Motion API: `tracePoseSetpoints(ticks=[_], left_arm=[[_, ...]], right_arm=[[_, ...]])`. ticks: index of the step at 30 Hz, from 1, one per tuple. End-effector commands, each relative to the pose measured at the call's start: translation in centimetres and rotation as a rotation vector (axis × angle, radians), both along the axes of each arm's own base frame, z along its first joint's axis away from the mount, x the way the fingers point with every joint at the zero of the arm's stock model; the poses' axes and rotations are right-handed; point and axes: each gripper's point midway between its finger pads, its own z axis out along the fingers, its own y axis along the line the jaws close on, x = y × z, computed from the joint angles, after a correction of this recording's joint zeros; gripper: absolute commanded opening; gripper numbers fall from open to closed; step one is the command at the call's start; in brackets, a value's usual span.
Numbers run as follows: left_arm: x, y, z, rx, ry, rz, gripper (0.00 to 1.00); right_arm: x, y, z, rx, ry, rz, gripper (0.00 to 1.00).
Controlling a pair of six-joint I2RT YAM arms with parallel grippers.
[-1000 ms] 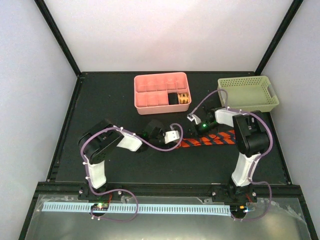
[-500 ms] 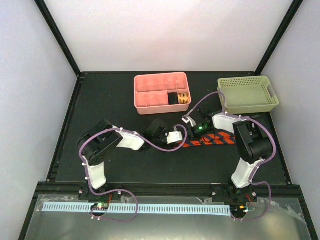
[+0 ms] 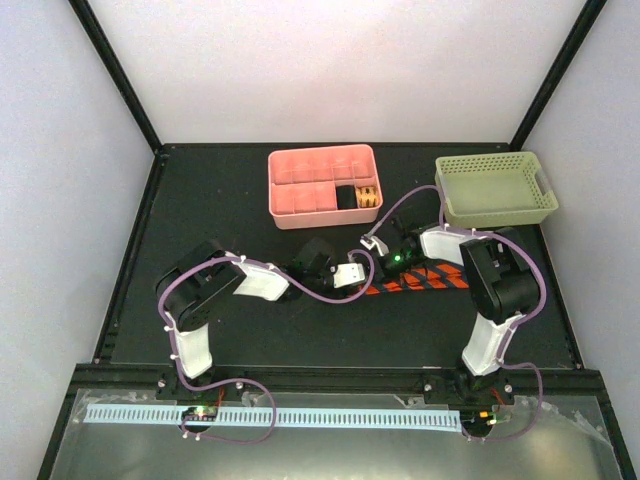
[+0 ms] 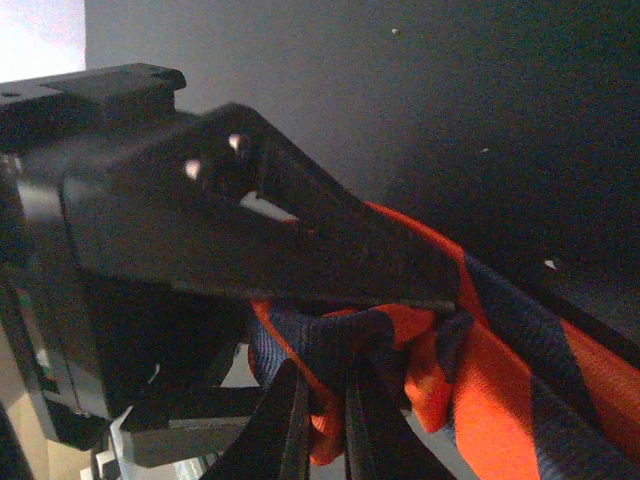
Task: Roll the ties
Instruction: Roll the tie at the center of the board.
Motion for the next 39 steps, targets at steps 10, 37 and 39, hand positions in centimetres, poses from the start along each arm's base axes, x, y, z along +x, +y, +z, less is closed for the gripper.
tracePoseSetpoints(ticks=[10,37,39], left_arm=[[0.1,0.4,2.9,-0.209,0.039,0.009,0.8],[0.0,0.6,1.8,-0.419,0.13,-0.004,0.82],[-0.3,0.3,1.5,-0.404,0.12,-0.018,0.74]], right_arm=[[0.4,-5.4,-3.7,-0.223,0.005,-0.106,0.02],[-0.4,-2.5,-6.9,-0.213,0.072,-0.012,0.02],[-0.5,-2.5,-6.9,-0.211,0.075,-0.011,0.02]])
